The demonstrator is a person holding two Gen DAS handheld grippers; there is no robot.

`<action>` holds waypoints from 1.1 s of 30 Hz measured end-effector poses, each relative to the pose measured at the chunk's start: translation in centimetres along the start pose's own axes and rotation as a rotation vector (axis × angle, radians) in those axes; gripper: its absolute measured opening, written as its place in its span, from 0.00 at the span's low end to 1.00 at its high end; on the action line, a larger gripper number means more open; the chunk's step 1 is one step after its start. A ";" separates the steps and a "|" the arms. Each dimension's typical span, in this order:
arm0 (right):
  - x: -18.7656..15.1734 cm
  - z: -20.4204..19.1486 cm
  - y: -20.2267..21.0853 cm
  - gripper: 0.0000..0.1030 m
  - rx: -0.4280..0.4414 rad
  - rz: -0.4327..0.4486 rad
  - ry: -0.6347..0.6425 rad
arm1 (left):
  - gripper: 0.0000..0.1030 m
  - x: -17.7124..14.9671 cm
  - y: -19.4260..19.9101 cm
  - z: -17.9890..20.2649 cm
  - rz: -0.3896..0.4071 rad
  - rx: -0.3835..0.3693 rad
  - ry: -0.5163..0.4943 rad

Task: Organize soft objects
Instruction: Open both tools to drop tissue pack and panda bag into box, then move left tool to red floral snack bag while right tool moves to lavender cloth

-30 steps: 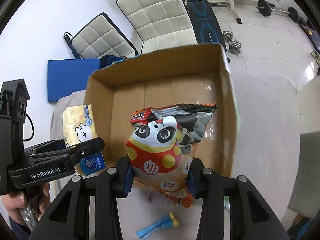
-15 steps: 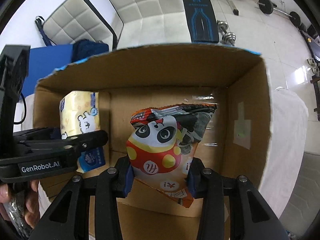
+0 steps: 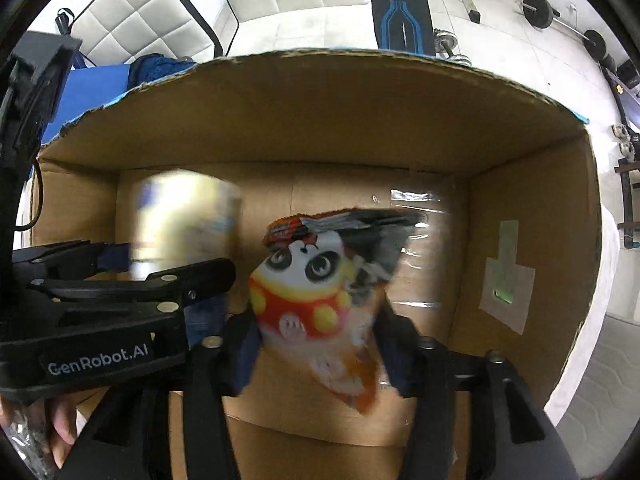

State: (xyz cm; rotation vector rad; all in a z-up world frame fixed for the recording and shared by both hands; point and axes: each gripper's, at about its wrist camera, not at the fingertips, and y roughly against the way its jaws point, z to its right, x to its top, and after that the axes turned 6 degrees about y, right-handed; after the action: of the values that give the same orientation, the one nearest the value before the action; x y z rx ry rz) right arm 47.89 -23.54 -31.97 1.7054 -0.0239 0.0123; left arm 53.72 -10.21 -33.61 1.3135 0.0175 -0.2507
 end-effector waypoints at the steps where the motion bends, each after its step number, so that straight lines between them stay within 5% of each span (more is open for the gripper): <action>1: -0.1 0.0 0.0 0.70 0.004 -0.005 -0.005 | 0.84 -0.1 0.3 0.0 0.010 0.003 0.005; 8: -1.5 -1.0 1.0 0.95 -0.067 -0.025 -0.002 | 0.98 -2.3 3.5 0.6 0.117 0.112 -0.019; 19: -7.8 -2.5 4.8 0.97 -0.095 -0.033 -0.047 | 1.00 -10.6 6.7 0.1 0.176 0.138 -0.015; 27: -17.0 -3.3 9.3 0.97 -0.100 0.006 -0.025 | 1.00 -19.9 10.9 -2.1 0.265 0.246 -0.005; 33: -22.0 -3.8 6.0 0.97 0.046 -0.063 -0.133 | 1.00 -25.0 8.5 -5.3 0.222 0.355 0.022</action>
State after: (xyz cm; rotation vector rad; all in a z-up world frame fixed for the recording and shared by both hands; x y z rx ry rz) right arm 25.78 -20.34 -26.04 1.7502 -0.0694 -0.1493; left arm 31.73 1.19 -22.98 1.6568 -0.1607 -0.0495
